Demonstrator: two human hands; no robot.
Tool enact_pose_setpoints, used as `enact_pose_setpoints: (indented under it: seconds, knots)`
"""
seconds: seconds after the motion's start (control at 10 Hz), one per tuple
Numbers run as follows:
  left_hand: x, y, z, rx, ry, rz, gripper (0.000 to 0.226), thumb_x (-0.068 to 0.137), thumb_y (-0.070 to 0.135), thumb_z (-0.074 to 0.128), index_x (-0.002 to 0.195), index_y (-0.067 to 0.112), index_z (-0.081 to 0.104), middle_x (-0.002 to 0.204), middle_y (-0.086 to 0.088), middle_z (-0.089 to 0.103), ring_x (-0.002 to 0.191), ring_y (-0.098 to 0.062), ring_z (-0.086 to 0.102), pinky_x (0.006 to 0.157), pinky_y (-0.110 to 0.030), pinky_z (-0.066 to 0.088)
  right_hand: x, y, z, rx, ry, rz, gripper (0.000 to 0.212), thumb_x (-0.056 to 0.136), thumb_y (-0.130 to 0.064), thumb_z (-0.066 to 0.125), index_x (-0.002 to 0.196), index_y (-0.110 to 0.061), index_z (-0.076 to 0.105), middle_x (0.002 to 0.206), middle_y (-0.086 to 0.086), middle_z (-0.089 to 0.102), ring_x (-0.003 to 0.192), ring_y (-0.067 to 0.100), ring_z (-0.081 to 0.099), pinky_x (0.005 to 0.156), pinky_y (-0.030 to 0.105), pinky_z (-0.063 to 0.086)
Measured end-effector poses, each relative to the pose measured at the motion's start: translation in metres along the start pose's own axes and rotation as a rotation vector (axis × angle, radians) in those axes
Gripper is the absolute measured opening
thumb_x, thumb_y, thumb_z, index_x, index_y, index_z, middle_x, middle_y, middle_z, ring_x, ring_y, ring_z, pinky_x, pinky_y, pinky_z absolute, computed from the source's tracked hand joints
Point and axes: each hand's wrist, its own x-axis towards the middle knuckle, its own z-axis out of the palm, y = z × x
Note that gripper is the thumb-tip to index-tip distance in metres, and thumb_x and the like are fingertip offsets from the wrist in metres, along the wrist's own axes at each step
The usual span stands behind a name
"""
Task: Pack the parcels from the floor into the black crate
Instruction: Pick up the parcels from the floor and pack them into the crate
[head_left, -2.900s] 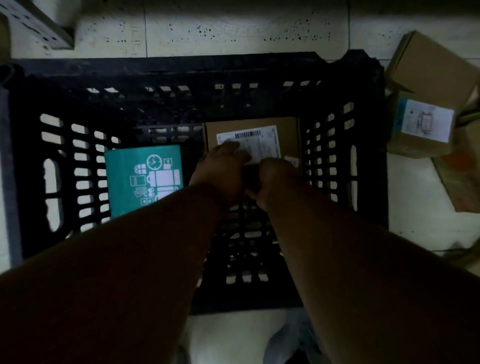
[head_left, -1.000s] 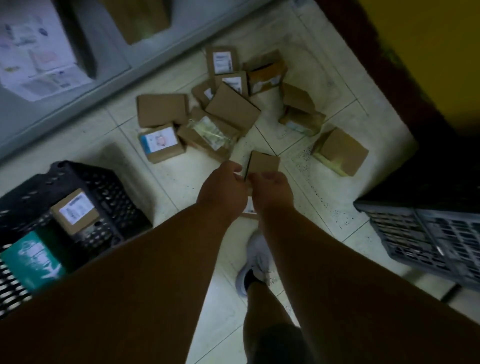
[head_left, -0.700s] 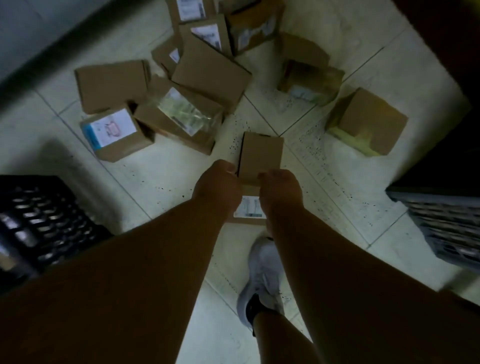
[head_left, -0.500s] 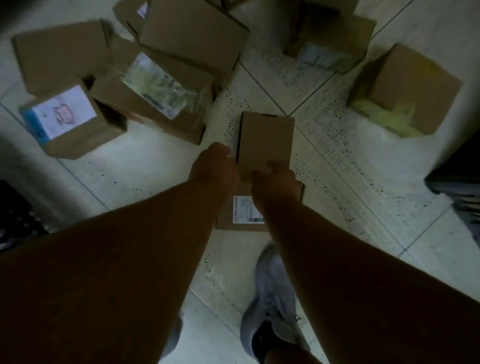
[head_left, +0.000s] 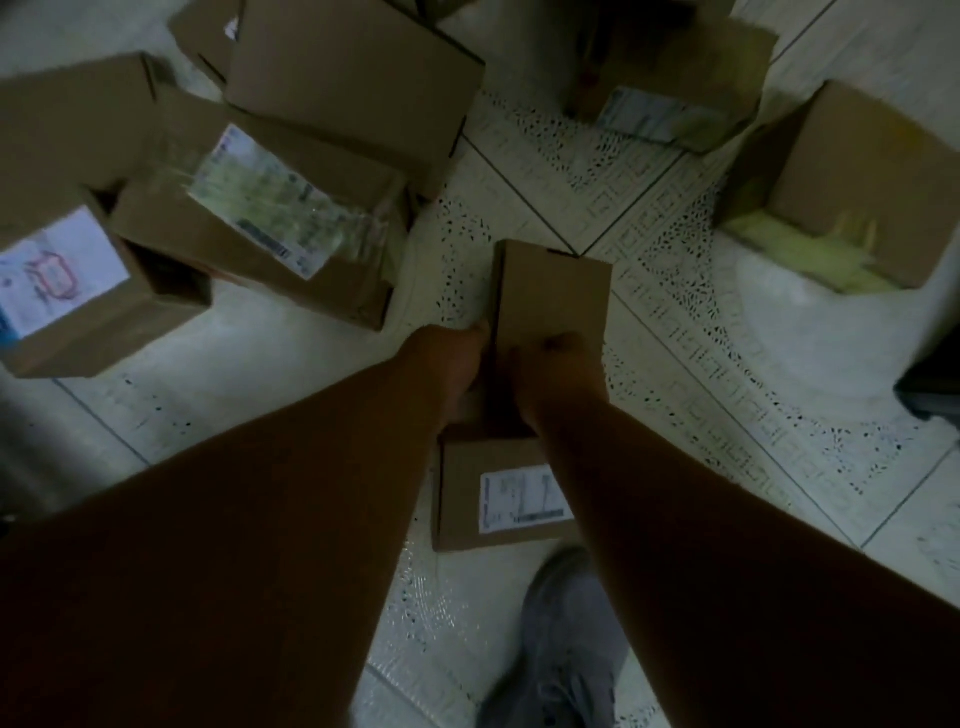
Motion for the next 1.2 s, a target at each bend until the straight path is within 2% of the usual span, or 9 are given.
enact_pose_setpoints:
  seconds: [0.1, 0.3, 0.4, 0.5, 0.7, 0.9, 1.0, 1.1, 1.2]
  knots:
    - [-0.012, 0.001, 0.0, -0.127, -0.052, 0.003, 0.057, 0.101, 0.05, 0.034, 0.127, 0.007, 0.061, 0.128, -0.013, 0.062, 0.117, -0.032, 0.058, 0.102, -0.04, 0.044, -0.01, 0.003, -0.002, 0.11, -0.021, -0.046, 0.071, 0.08, -0.07, 0.055, 0.133, -0.024, 0.044, 0.116, 0.005, 0.058, 0.097, 0.028, 0.061, 0.077, 0.042, 0.056]
    - [-0.071, 0.006, -0.014, -0.354, -0.177, 0.057, 0.041, 0.103, 0.046, 0.034, 0.093, 0.021, 0.066, 0.111, -0.008, 0.069, 0.105, -0.028, 0.065, 0.096, -0.048, 0.051, -0.05, -0.005, -0.029, 0.156, 0.056, -0.152, 0.046, 0.084, -0.053, 0.068, 0.116, -0.024, 0.051, 0.098, -0.002, 0.064, 0.075, 0.02, 0.067, 0.071, 0.041, 0.06]
    - [-0.113, 0.006, -0.044, -0.237, -0.026, 0.136, 0.027, 0.095, 0.031, 0.057, 0.112, 0.011, 0.064, 0.109, -0.015, 0.068, 0.098, -0.037, 0.066, 0.077, -0.048, 0.059, -0.1, -0.015, -0.035, 0.151, 0.046, -0.244, 0.042, 0.086, -0.044, 0.07, 0.116, -0.023, 0.052, 0.102, -0.004, 0.063, 0.077, 0.015, 0.063, 0.069, 0.032, 0.056]
    - [-0.153, -0.006, -0.097, -0.035, 0.218, 0.084, 0.041, 0.091, 0.036, 0.056, 0.125, 0.016, 0.051, 0.114, -0.011, 0.061, 0.093, -0.036, 0.065, 0.074, -0.049, 0.059, -0.165, -0.037, -0.031, 0.323, -0.109, -0.183, 0.042, 0.072, -0.048, 0.072, 0.105, -0.031, 0.052, 0.105, -0.003, 0.067, 0.088, 0.021, 0.068, 0.072, 0.042, 0.06]
    - [-0.251, -0.039, -0.204, -0.039, 0.305, 0.123, 0.032, 0.1, 0.045, 0.041, 0.12, 0.021, 0.049, 0.097, -0.002, 0.063, 0.08, -0.02, 0.063, 0.054, -0.029, 0.051, -0.296, -0.079, -0.033, 0.424, -0.374, -0.152, 0.039, 0.073, -0.046, 0.062, 0.109, -0.03, 0.058, 0.103, 0.004, 0.072, 0.087, 0.029, 0.073, 0.074, 0.052, 0.06]
    - [-0.346, -0.09, -0.274, -0.319, 0.446, 0.099, 0.028, 0.099, 0.051, 0.038, 0.114, 0.03, 0.048, 0.098, -0.006, 0.062, 0.081, -0.024, 0.065, 0.059, -0.039, 0.059, -0.408, -0.099, -0.016, 0.106, -0.524, -0.313, 0.072, 0.062, -0.073, 0.05, 0.112, -0.02, 0.052, 0.106, 0.006, 0.068, 0.095, 0.026, 0.068, 0.085, 0.05, 0.057]
    - [-0.393, -0.128, -0.297, -0.364, 0.566, 0.035, 0.028, 0.098, 0.053, 0.037, 0.116, 0.032, 0.043, 0.092, -0.007, 0.061, 0.071, -0.027, 0.067, 0.044, -0.031, 0.054, -0.459, -0.101, -0.009, -0.094, -0.588, -0.418, 0.048, 0.093, -0.062, 0.042, 0.114, -0.019, 0.039, 0.094, -0.002, 0.057, 0.079, 0.011, 0.059, 0.063, 0.028, 0.05]
    - [-0.429, -0.17, -0.312, -0.308, 0.67, -0.002, 0.025, 0.098, 0.055, 0.036, 0.111, 0.035, 0.04, 0.086, -0.003, 0.06, 0.061, -0.021, 0.065, 0.043, -0.029, 0.055, -0.501, -0.092, 0.006, -0.283, -0.531, -0.577, 0.049, 0.097, -0.06, 0.038, 0.123, -0.018, 0.039, 0.105, 0.002, 0.06, 0.081, 0.012, 0.058, 0.061, 0.023, 0.043]
    - [-0.444, -0.214, -0.323, -0.218, 0.73, 0.004, 0.023, 0.096, 0.057, 0.034, 0.099, 0.034, 0.039, 0.09, -0.005, 0.064, 0.071, -0.023, 0.066, 0.063, -0.041, 0.06, -0.533, -0.082, 0.032, -0.259, -0.433, -0.65, 0.049, 0.096, -0.051, 0.051, 0.13, -0.017, 0.037, 0.115, 0.005, 0.063, 0.086, 0.016, 0.062, 0.064, 0.024, 0.048]
